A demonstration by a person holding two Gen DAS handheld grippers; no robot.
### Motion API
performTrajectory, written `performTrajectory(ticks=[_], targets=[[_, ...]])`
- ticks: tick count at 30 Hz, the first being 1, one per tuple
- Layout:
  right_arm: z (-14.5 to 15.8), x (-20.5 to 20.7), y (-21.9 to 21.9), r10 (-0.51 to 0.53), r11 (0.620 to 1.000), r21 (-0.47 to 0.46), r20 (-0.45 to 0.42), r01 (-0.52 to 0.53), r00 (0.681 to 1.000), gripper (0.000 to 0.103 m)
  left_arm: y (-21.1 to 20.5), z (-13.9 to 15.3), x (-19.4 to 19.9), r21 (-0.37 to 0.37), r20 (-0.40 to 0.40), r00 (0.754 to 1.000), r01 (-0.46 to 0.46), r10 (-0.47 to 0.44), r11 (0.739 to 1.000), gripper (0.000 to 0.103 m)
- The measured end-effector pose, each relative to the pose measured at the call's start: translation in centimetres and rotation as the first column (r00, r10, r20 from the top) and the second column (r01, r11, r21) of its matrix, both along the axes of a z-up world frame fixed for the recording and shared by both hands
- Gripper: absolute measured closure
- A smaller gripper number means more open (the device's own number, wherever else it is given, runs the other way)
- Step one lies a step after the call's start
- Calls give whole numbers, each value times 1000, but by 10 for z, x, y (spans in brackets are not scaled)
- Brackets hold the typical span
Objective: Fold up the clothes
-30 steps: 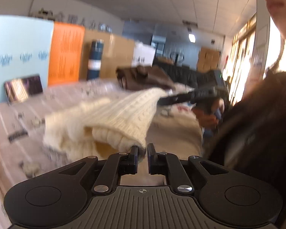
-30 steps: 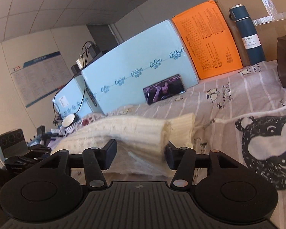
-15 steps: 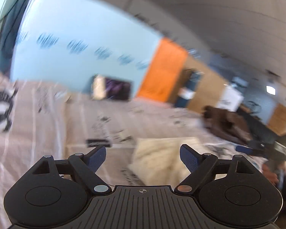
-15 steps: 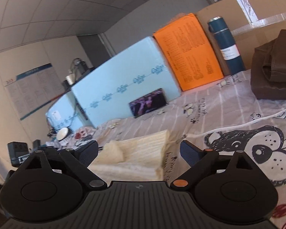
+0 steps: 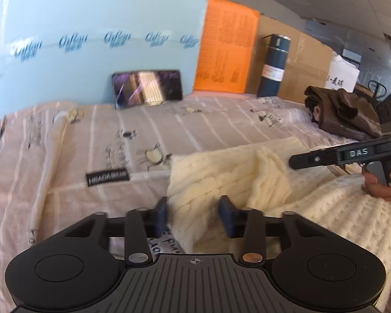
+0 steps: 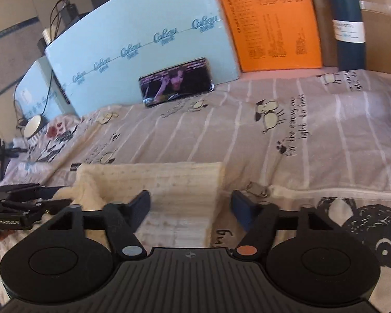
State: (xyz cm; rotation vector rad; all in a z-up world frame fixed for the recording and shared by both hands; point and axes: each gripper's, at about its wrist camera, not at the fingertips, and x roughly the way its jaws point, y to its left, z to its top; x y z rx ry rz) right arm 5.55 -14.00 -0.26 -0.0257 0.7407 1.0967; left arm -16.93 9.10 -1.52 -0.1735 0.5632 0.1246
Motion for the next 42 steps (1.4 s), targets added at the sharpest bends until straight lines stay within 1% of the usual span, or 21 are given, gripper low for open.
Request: performTrajectory(ticks=[1,3,4,5,7,9,12,16,18,21,22,24,26,27,28,30,32,34,36,38,42], targets=[[-1,-2,-1,6,1000,4,2,-6,1000,73,-1,4,-3,5,20,1000,4,-4,1000,82],[4,-1,-8,2,998,55,-5,-1,1000,89,-1,13,-6,7,67,998,10,-11,1000,85],[7,-1,-13,-1,997,83,-10,2,1000,93,-1,18,-7,5,93,996,14,-14,1000,87],[10,0,-17,-4,994,111,-14,6,1000,94,0,24,-4,17,119,993,13,-15,1000,91],[20,-1,-19,-12,988,152,4,11,1000,95,2,36,5,44,168,986,7,-14,999,91],[32,-2,-17,-37,984,175,58,26,998,95,4,48,20,72,214,977,-2,-13,997,91],[48,7,-14,-76,975,216,91,55,993,96,10,61,46,116,252,968,-9,-20,993,91],[55,34,-5,-157,966,221,97,133,983,96,20,61,91,151,218,976,-20,-14,988,91],[48,53,2,-189,966,190,74,172,979,96,25,50,116,163,142,990,-14,-9,986,87],[20,82,15,-204,973,105,-4,204,979,95,32,27,144,178,15,999,-41,39,983,80],[10,88,17,-217,973,78,-19,218,976,94,33,21,148,196,-7,998,-62,65,979,76],[-2,94,14,-221,973,59,-49,224,974,87,34,18,147,239,-1,995,-101,105,966,49],[-2,95,9,-222,973,58,-56,225,973,72,33,23,139,264,50,992,-128,119,956,33],[1,93,6,-227,971,63,-46,230,973,59,30,27,136,275,73,991,-124,108,953,27],[5,90,3,-234,970,72,-13,234,972,48,25,32,133,283,89,993,-100,77,954,25],[13,83,-3,-215,973,97,38,210,976,37,15,41,126,300,119,993,-48,12,953,17],[18,77,-10,-159,979,136,49,151,986,32,3,46,125,302,111,990,48,-85,952,13],[23,72,-16,-104,981,174,62,92,993,27,-9,44,136,302,46,983,155,-177,941,12],[24,67,-18,-35,981,191,60,23,998,23,-18,35,149,357,-33,981,190,-191,915,12],[21,62,-15,55,982,181,35,-60,998,22,-18,26,160,420,-103,986,161,-129,893,13],[14,50,-4,194,972,135,8,-193,981,22,6,20,152,434,-108,994,41,8,900,13]])
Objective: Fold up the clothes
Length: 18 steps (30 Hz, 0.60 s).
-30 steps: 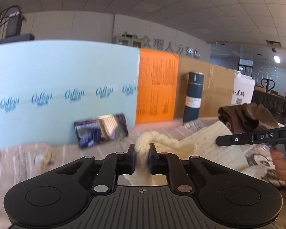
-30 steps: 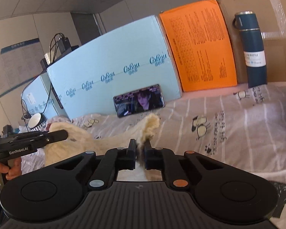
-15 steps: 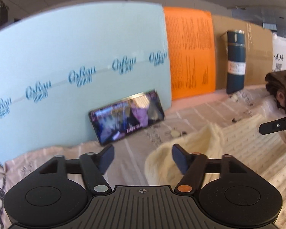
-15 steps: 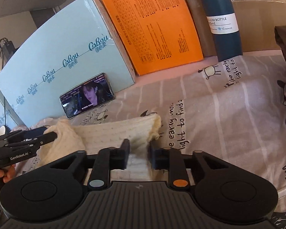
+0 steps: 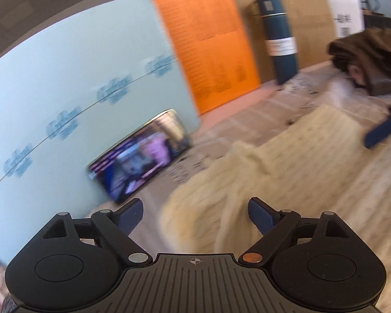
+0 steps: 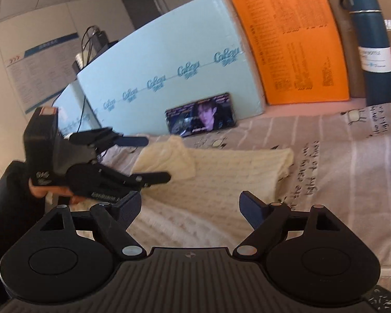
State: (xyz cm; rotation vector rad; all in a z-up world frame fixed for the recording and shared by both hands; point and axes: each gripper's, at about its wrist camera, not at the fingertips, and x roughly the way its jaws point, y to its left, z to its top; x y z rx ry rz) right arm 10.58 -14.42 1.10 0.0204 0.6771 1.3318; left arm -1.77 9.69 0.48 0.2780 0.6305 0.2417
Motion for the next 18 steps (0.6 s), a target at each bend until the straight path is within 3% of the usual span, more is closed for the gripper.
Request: performTrajectory(ticks=[5,10,12,16,18], targets=[[-5,-13,10,56,997,-50,21,-54,998,22,40,5,-42,-38,50,977,-207,209,978,13],[-5,-14,10,69,996,-65,24,-67,997,25,86,-2,-87,-49,51,894,-442,444,896,13],[-5,-15,11,79,994,-84,37,-75,996,27,90,6,-105,-74,112,874,-467,473,881,13],[-2,-18,11,78,990,-125,83,-67,994,46,96,21,-142,-129,235,820,-506,522,853,13],[-1,-19,9,86,987,-144,107,-70,991,54,87,26,-142,-212,265,886,-332,381,919,13]])
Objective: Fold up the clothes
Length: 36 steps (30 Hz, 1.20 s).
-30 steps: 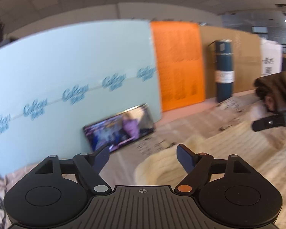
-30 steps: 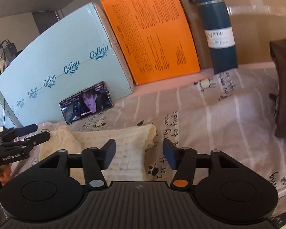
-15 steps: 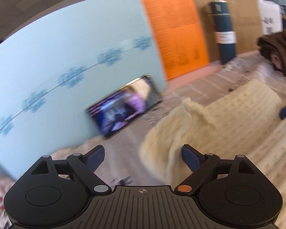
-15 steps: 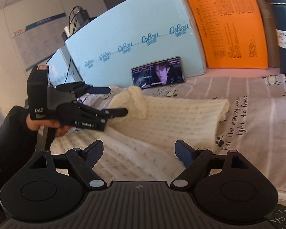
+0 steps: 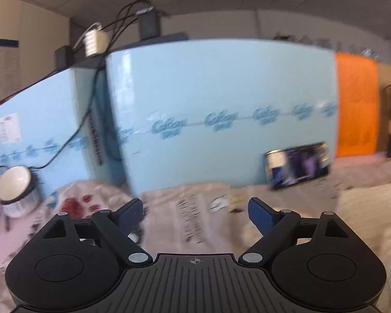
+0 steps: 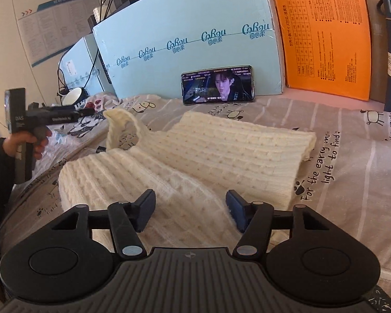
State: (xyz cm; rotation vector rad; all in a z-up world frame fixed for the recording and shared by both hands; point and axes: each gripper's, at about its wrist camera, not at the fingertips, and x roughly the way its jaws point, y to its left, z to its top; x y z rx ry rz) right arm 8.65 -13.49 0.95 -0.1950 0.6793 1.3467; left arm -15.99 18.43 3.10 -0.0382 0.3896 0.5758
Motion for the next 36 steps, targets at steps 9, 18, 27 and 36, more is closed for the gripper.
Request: performTrajectory(ticks=[9,18,27,36], targets=[[10,-11,-8,16,1000,-12,117,-15,993,92,-54,-27,65,-365,48,739,639,-672,676,13],[46,-64,-55,56,988,127,208,-84,976,93,-66,-19,17,-332,262,574,808,-776,486,13],[42,-130,-103,143,984,82,167,-159,975,93,-78,-4,-35,-232,330,574,819,-749,525,13],[27,-183,-133,225,974,-20,101,-225,969,66,-114,-7,-21,-151,111,720,694,-686,704,13]])
